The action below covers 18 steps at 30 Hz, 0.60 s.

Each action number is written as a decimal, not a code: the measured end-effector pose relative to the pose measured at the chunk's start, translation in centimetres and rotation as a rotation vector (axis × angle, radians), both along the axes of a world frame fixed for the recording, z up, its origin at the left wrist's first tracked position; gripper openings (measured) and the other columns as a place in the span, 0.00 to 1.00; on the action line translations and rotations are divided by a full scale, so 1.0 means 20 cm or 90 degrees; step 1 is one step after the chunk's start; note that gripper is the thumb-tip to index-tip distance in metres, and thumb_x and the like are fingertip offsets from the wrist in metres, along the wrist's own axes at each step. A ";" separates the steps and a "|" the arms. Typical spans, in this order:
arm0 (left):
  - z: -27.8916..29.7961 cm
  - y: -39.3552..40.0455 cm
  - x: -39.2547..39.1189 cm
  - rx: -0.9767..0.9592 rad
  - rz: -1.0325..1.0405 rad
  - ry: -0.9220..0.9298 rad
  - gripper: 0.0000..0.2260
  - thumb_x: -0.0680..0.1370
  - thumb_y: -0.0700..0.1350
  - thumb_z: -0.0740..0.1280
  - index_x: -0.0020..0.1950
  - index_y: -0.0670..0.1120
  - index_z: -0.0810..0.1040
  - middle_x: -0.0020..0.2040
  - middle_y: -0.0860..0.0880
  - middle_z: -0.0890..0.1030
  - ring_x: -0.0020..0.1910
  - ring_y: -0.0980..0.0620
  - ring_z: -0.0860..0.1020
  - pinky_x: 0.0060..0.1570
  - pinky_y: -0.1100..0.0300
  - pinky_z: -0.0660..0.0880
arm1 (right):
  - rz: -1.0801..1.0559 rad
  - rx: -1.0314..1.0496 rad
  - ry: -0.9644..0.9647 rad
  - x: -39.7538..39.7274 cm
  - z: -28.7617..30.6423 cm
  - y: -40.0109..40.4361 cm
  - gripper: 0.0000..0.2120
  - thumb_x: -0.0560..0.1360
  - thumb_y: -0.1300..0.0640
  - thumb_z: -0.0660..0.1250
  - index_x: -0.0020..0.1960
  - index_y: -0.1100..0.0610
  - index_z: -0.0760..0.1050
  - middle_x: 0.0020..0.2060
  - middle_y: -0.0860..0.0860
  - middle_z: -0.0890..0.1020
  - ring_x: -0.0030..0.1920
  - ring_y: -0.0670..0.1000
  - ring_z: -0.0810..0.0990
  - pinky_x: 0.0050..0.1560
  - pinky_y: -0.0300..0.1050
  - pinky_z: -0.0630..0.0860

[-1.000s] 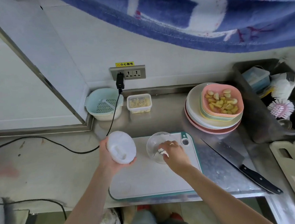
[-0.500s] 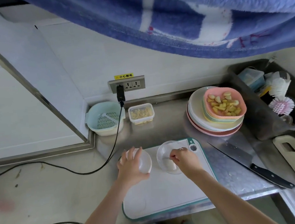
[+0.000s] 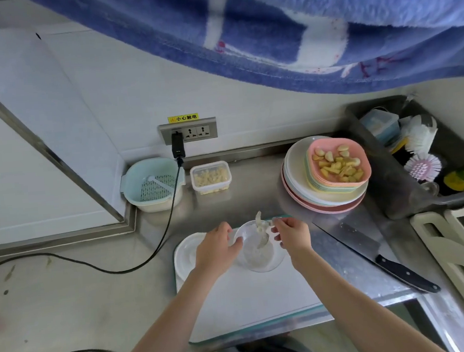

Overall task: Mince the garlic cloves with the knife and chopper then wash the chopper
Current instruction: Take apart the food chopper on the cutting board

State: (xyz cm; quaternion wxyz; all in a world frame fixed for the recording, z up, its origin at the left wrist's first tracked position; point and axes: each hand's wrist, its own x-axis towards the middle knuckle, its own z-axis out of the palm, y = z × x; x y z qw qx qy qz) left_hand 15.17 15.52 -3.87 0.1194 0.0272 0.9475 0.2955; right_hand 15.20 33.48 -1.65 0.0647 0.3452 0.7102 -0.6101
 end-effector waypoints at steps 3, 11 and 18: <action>-0.02 0.06 -0.03 -0.055 0.008 -0.061 0.14 0.78 0.50 0.63 0.59 0.45 0.69 0.53 0.48 0.76 0.53 0.47 0.75 0.42 0.56 0.68 | -0.237 -0.217 -0.064 -0.02 0.00 0.10 0.05 0.75 0.60 0.67 0.40 0.59 0.76 0.32 0.52 0.79 0.30 0.48 0.74 0.31 0.38 0.69; -0.10 0.10 -0.04 0.106 0.157 -0.174 0.04 0.73 0.36 0.63 0.45 0.40 0.77 0.41 0.40 0.81 0.31 0.43 0.82 0.28 0.52 0.78 | -0.334 -0.324 -0.176 0.06 -0.15 0.32 0.03 0.76 0.61 0.65 0.45 0.60 0.76 0.33 0.52 0.83 0.32 0.47 0.77 0.29 0.38 0.66; -0.05 0.11 -0.07 0.123 0.163 -0.088 0.05 0.73 0.36 0.64 0.47 0.42 0.78 0.35 0.42 0.82 0.32 0.44 0.81 0.36 0.49 0.80 | -0.157 -0.236 -0.202 0.03 -0.24 0.31 0.04 0.80 0.61 0.60 0.48 0.57 0.73 0.39 0.51 0.83 0.34 0.47 0.77 0.30 0.36 0.66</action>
